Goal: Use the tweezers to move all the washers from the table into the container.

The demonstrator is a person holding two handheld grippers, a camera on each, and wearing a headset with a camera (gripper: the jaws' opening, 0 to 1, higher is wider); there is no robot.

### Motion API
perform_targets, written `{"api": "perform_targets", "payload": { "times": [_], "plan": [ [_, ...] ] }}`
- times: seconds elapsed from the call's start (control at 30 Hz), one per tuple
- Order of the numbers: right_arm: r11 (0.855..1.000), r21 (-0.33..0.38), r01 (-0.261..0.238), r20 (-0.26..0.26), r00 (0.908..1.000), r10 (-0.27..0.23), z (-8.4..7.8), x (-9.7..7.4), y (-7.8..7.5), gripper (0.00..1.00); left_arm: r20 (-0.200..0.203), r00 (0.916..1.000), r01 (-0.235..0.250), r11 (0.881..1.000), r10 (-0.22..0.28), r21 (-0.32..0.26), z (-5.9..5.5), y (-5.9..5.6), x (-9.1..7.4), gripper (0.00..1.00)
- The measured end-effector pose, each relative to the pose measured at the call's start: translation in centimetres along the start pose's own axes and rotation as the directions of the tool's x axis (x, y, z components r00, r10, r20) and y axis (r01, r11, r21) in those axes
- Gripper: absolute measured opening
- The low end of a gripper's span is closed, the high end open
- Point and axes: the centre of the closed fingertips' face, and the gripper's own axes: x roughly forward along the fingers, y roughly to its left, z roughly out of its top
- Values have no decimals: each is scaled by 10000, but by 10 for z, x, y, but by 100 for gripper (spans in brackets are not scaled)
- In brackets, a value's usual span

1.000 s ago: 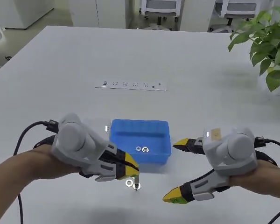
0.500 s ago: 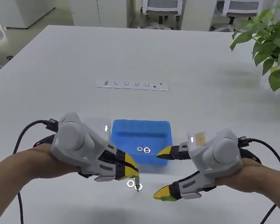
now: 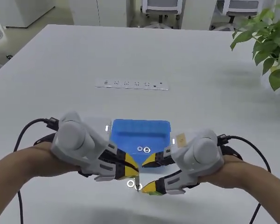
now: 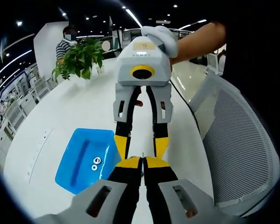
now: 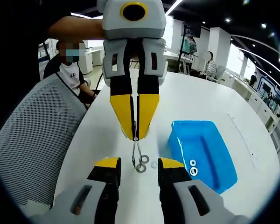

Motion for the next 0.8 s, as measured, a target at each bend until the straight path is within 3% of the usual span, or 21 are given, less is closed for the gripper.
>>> {"api": "perform_targets", "payload": {
  "times": [0.63,0.8],
  "plan": [
    [9995,16,-304,-317,9990,305,-2,17,3,11,21,10000,-28,10000,28,-14,0,2,1,5],
    [9994,-129,-308,-373,9988,303,-2,17,5,9,29,10000,-20,10000,20,-43,-1,1,1,5]
  ]
}}
